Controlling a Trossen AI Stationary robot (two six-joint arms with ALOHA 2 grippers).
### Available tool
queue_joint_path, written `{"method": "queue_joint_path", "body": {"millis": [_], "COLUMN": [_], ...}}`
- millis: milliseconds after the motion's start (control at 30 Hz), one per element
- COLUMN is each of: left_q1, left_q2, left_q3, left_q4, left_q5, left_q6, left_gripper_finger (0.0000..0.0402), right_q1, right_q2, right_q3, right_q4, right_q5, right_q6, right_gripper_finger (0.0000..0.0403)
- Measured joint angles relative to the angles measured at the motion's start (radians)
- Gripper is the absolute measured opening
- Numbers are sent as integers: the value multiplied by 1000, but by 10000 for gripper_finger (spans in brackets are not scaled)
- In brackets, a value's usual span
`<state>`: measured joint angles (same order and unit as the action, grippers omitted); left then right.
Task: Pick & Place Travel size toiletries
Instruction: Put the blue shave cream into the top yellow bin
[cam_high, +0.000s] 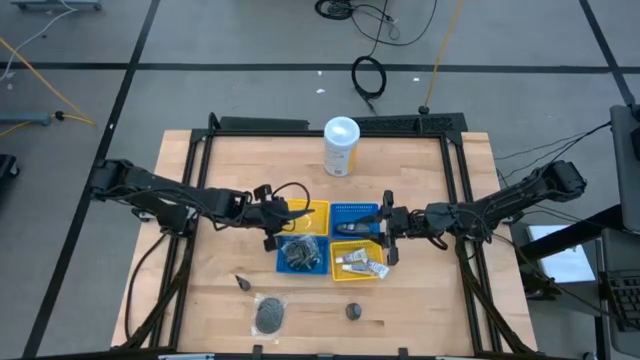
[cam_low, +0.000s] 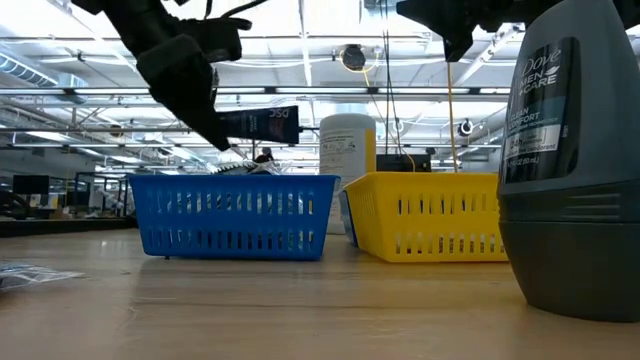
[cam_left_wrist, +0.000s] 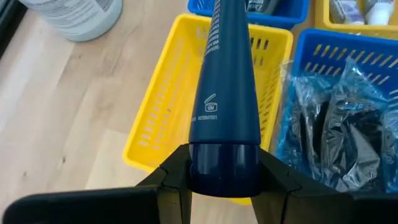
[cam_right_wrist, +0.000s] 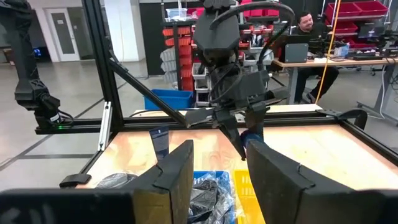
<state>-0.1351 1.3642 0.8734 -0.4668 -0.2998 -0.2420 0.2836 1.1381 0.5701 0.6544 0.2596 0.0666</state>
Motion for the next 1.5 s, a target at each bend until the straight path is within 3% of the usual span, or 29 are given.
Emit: {"method": "queue_joint_path", "body": {"millis": [1000,1233,1500], "left_q1": [103,103,103], "left_q2": [114,114,114], "left_q3": [-7,-7,-7], "left_q4": [61,77,128], "left_q5": [60,55,55], "left_q6": [106,105,105], "left_gripper_finger": [106,137,145], "right_q1": [0,0,0], "right_q2": [1,1,1], "right_q3": [0,0,0], "right_q4": [-8,-9,-12], "right_q5": [0,0,0], "right_q6": [0,0,0], "right_gripper_finger": [139,137,137]}}
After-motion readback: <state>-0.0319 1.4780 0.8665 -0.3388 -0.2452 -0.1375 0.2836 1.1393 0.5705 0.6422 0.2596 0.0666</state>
